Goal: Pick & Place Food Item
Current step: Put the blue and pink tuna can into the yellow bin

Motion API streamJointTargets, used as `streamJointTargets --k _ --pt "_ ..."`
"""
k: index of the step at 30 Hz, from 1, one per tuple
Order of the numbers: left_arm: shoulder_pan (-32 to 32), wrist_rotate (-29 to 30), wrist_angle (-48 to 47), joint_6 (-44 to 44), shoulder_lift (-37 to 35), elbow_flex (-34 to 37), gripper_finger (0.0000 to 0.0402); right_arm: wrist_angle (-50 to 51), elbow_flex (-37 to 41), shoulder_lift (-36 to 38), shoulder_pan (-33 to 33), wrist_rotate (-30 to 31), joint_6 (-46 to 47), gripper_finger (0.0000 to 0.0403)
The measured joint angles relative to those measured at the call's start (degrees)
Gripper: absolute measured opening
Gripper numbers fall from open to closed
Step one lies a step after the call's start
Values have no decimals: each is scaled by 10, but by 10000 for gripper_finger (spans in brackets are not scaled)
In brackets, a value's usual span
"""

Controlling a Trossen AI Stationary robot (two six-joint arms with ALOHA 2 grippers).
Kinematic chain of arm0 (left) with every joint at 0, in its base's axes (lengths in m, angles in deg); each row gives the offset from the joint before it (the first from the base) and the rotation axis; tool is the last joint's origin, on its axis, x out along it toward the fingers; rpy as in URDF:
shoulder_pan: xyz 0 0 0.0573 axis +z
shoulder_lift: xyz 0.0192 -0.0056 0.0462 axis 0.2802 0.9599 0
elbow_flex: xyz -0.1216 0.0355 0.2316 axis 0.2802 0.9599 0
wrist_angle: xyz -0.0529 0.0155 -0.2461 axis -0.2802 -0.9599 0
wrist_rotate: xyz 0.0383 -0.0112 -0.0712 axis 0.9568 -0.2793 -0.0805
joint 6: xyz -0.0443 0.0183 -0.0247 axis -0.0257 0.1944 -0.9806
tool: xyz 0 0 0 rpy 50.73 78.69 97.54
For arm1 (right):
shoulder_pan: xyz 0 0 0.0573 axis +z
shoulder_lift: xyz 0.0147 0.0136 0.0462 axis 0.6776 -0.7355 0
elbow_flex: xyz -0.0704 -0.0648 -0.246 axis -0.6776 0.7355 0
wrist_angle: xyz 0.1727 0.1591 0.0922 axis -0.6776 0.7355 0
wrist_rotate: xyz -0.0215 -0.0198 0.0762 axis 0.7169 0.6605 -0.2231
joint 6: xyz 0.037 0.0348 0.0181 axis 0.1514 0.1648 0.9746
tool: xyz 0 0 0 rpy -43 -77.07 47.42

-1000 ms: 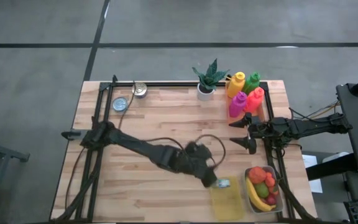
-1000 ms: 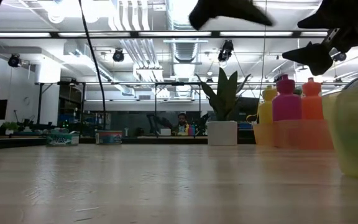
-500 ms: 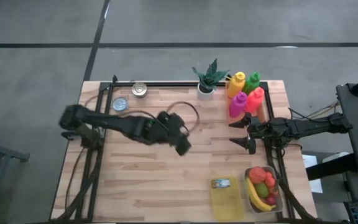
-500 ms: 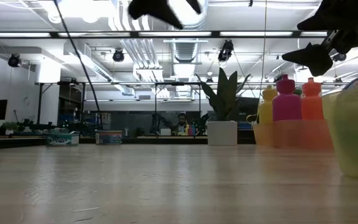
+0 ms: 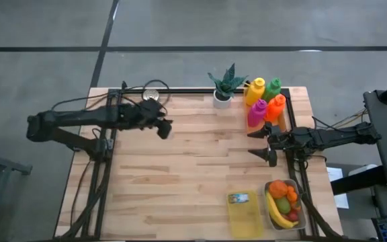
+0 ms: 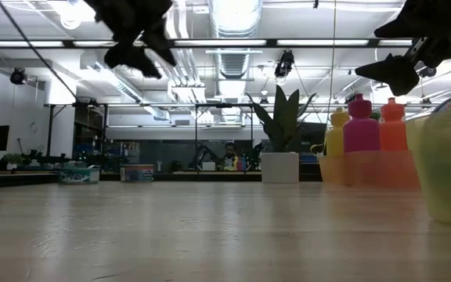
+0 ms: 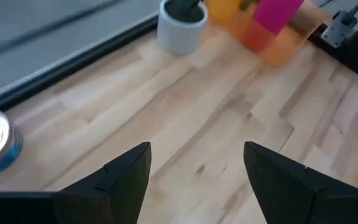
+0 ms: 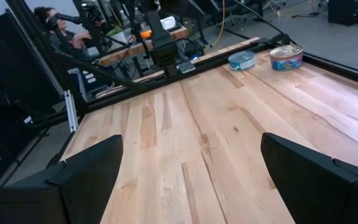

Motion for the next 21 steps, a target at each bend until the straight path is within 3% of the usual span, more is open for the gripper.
streamJointTargets --k 5,13,21 --pt "72 -85 38 13 -35 68 263 0 0 0 0 0 0 378" --pt "166 -91 51 22 -32 101 263 0 0 0 0 16 -38 378" --pt "308 -91 44 10 -6 100 263 0 0 0 0 17 -80 378"
